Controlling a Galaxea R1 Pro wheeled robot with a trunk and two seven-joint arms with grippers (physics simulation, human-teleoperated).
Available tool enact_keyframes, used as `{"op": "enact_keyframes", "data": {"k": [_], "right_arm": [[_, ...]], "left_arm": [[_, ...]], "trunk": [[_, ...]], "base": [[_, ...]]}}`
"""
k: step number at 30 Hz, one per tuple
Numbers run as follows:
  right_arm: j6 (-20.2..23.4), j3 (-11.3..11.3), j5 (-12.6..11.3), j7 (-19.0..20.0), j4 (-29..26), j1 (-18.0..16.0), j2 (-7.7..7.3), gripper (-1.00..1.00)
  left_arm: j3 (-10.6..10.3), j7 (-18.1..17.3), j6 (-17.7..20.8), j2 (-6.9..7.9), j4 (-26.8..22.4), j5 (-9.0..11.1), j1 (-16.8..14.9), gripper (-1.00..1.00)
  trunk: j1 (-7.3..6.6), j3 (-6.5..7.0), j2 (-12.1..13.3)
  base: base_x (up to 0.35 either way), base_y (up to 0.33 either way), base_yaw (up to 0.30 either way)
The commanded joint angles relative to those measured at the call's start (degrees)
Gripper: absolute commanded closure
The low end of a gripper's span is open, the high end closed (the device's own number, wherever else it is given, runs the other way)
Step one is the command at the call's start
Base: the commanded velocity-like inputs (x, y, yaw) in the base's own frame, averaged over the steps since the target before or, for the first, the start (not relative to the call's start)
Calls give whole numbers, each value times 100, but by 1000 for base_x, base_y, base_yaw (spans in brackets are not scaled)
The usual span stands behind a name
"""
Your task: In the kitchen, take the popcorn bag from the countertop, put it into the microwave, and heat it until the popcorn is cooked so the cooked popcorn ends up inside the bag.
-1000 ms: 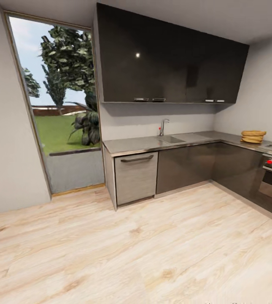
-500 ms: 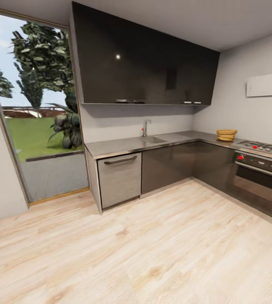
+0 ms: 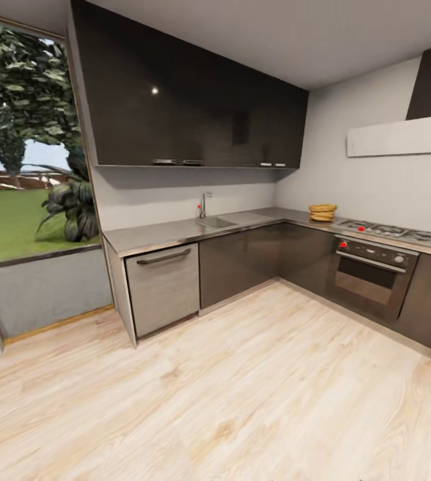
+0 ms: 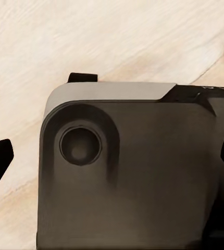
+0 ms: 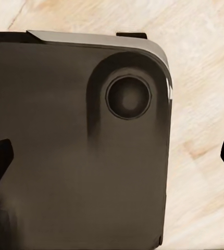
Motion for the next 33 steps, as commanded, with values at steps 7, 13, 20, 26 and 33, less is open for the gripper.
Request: {"op": "enact_keyframes", "data": {"k": [7, 13, 20, 26, 33], "right_arm": [[-20, 3, 10, -3, 1, -1, 5, -100], [-20, 8, 1, -3, 1, -1, 6, -100], [-20, 7, 11, -3, 1, -1, 8, -100], [-20, 4, -7, -3, 1, -1, 7, -100], [-20, 6, -11, -3, 1, -1, 5, -100]], "left_arm": [[2, -6, -13, -3, 26, 35, -1, -100], [12, 4, -17, -3, 26, 42, -1, -100], [19, 9, -21, -3, 26, 52, -1, -100], [19, 11, -21, 0, 26, 53, -1, -100], [19, 12, -21, 5, 25, 53, -1, -100]], "trunk": [[0, 20, -3], [0, 40, -3], [0, 65, -3], [0, 85, -3], [0, 109, -3]], "base": [[0, 0, -270], [0, 0, -270], [0, 0, -269], [0, 0, -270], [0, 0, -270]]}}
